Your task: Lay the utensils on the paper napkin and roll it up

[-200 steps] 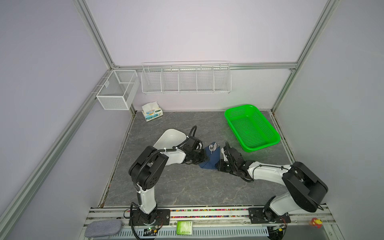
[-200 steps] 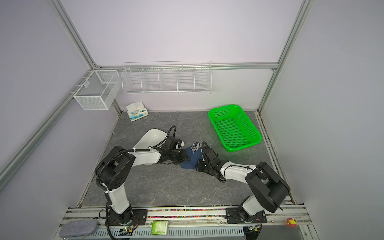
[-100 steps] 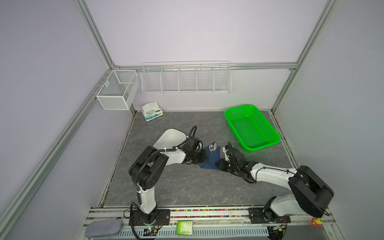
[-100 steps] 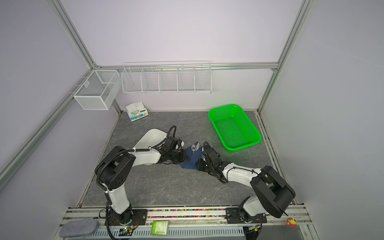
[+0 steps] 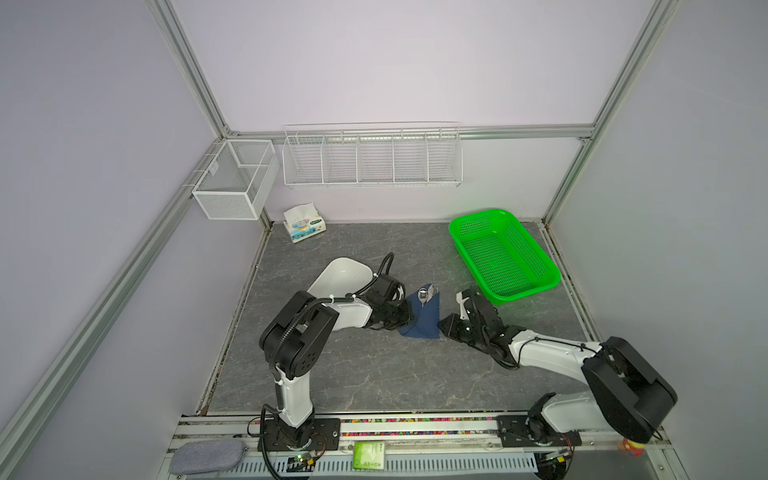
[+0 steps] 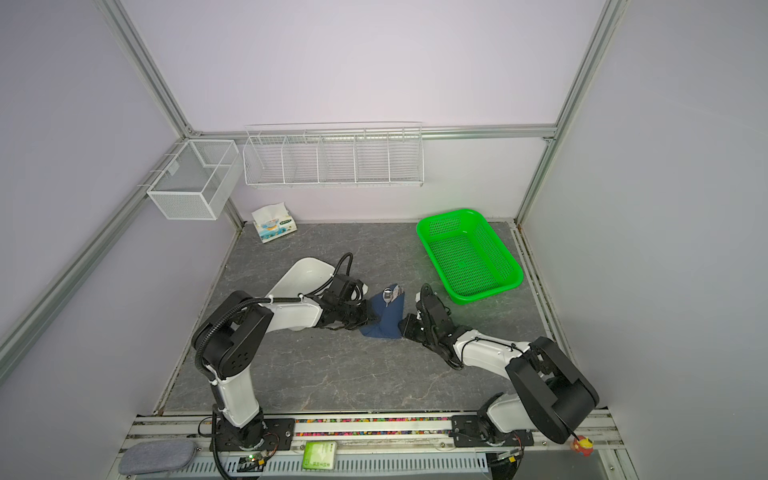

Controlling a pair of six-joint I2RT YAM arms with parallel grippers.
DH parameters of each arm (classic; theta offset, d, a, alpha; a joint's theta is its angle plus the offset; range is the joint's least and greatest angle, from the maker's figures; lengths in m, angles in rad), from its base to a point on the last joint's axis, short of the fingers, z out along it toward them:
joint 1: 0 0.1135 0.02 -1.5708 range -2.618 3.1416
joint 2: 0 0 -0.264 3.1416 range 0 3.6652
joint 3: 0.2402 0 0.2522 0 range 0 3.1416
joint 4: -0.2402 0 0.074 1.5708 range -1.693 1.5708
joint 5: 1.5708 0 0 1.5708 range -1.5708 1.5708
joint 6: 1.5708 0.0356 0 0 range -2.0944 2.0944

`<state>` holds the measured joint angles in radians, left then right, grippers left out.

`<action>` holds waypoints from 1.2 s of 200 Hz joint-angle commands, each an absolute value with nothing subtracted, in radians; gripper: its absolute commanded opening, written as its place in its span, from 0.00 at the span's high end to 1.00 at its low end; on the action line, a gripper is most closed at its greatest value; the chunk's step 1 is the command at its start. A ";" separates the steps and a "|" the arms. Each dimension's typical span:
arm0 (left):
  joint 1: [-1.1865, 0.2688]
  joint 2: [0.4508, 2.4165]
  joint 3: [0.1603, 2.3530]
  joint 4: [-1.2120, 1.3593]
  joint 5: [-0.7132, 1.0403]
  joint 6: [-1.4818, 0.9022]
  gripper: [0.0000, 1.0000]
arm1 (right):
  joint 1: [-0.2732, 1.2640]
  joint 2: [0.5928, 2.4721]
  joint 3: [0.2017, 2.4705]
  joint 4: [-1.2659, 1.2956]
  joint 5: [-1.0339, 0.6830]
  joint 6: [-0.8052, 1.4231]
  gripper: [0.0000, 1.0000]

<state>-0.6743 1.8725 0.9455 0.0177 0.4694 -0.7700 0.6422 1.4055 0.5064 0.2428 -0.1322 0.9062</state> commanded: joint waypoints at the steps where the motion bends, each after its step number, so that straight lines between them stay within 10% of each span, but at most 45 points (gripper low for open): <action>1: -0.670 1.901 0.927 0.015 0.454 -0.756 1.00 | 0.662 1.440 0.505 0.320 -0.201 0.921 0.83; 240: -0.672 1.917 0.959 -0.012 0.468 -0.732 1.00 | 0.620 1.434 0.645 0.132 -0.180 0.870 0.81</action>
